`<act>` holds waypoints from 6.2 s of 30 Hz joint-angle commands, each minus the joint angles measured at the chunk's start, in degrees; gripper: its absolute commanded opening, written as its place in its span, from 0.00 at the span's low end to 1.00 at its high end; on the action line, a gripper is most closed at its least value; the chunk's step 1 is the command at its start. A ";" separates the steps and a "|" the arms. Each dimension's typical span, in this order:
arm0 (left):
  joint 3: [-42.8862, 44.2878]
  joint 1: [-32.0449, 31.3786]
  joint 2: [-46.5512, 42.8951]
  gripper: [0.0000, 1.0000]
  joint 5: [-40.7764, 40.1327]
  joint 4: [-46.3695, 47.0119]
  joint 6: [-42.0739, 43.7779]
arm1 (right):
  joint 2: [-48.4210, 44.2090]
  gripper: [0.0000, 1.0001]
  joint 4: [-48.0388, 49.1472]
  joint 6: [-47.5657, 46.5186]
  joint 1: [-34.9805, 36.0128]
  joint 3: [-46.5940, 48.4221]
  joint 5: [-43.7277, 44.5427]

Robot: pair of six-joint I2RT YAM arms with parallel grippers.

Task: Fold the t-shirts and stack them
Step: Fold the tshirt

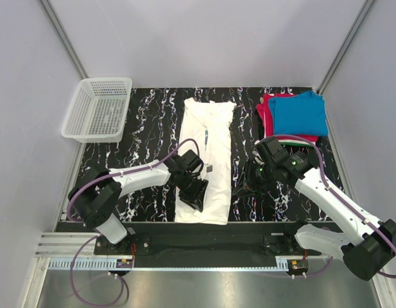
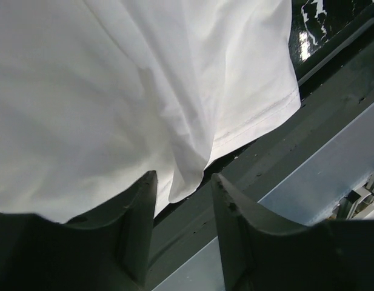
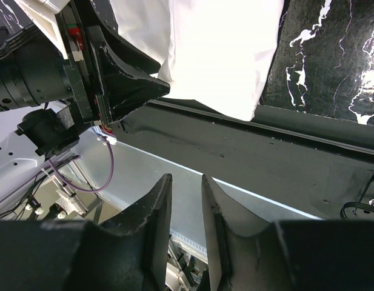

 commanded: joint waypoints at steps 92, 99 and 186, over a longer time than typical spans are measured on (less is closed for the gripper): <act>42.07 8.87 31.93 0.27 -8.15 -17.85 8.30 | 39.85 0.00 17.19 4.15 18.12 0.16 5.76; 43.14 9.23 32.38 0.27 -7.81 -19.79 9.61 | 36.51 0.00 13.41 5.38 18.21 -1.42 6.90; -7.40 7.73 1.44 0.30 1.60 -3.00 1.80 | 70.96 0.00 2.86 -16.42 1.33 44.80 16.93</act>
